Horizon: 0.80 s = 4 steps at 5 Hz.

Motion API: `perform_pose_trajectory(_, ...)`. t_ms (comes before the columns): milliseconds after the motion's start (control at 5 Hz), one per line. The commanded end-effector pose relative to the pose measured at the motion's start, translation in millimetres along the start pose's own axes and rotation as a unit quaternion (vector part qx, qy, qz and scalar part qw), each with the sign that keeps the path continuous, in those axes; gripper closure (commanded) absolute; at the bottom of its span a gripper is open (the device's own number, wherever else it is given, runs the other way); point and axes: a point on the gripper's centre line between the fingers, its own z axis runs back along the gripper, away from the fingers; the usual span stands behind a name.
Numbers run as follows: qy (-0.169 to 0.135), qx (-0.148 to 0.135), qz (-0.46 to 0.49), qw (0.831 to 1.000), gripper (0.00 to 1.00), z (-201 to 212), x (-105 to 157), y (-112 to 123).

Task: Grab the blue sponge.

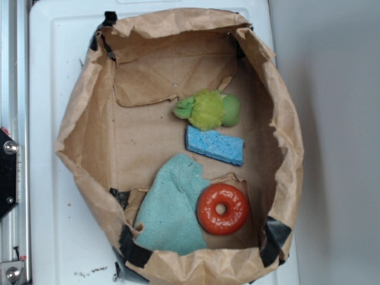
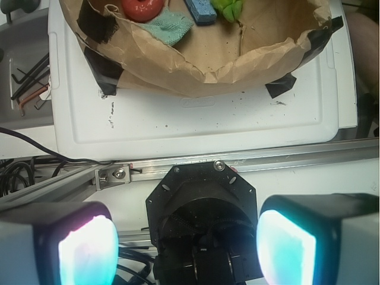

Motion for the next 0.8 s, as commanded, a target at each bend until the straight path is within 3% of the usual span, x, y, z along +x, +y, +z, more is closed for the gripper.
perform_pose_trajectory(0,0.000,0.000,0.000,1.000,0.00,0,0,0)
perform_pose_trajectory(200,-0.006,0.009,-0.009,1.000,0.00,-28,47,8)
perform_pose_trajectory(600,-0.043,-0.027,-0.017,0.999,0.00,-60,121,33)
